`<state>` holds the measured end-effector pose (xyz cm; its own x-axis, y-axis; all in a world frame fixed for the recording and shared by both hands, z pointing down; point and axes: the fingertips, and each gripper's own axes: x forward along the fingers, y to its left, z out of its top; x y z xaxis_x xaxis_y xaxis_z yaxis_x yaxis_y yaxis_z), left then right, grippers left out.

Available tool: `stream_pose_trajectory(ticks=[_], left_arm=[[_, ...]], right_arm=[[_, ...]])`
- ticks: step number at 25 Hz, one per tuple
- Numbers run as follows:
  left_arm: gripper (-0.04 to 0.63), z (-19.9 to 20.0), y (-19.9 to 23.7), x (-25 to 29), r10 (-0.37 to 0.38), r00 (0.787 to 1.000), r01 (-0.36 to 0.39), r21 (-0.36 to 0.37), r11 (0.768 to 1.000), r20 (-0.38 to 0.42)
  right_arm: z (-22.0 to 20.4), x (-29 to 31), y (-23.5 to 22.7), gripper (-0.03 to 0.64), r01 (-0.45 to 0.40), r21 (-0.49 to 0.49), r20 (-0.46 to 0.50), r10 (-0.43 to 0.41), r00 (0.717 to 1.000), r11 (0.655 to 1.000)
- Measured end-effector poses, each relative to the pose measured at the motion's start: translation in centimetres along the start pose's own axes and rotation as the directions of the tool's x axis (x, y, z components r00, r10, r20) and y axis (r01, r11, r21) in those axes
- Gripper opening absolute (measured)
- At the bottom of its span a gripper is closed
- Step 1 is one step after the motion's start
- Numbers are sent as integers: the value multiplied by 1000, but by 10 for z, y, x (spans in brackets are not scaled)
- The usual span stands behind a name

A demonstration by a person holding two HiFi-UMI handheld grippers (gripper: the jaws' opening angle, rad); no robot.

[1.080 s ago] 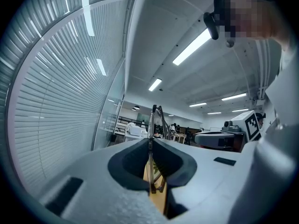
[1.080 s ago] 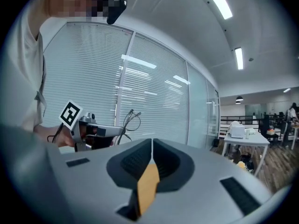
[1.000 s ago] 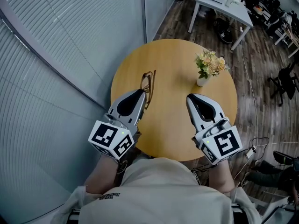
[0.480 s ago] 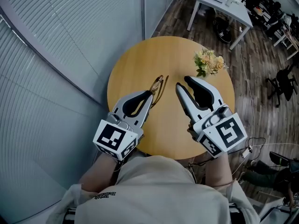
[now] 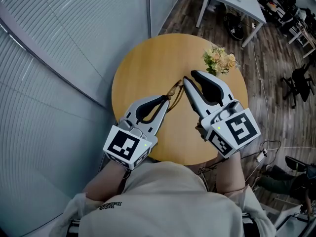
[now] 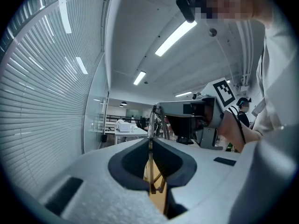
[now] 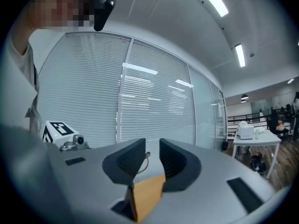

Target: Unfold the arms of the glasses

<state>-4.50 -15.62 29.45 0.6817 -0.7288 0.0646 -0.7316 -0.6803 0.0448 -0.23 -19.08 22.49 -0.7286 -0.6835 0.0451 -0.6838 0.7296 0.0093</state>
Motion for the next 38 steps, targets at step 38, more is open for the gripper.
stream_pose_trajectory(ticks=[38], left_arm=[[40,13,69,-23,187,974,-153,-235,960,129]], right_arm=[[-98,-50,32,58,-101,0,-221,98,970,995]])
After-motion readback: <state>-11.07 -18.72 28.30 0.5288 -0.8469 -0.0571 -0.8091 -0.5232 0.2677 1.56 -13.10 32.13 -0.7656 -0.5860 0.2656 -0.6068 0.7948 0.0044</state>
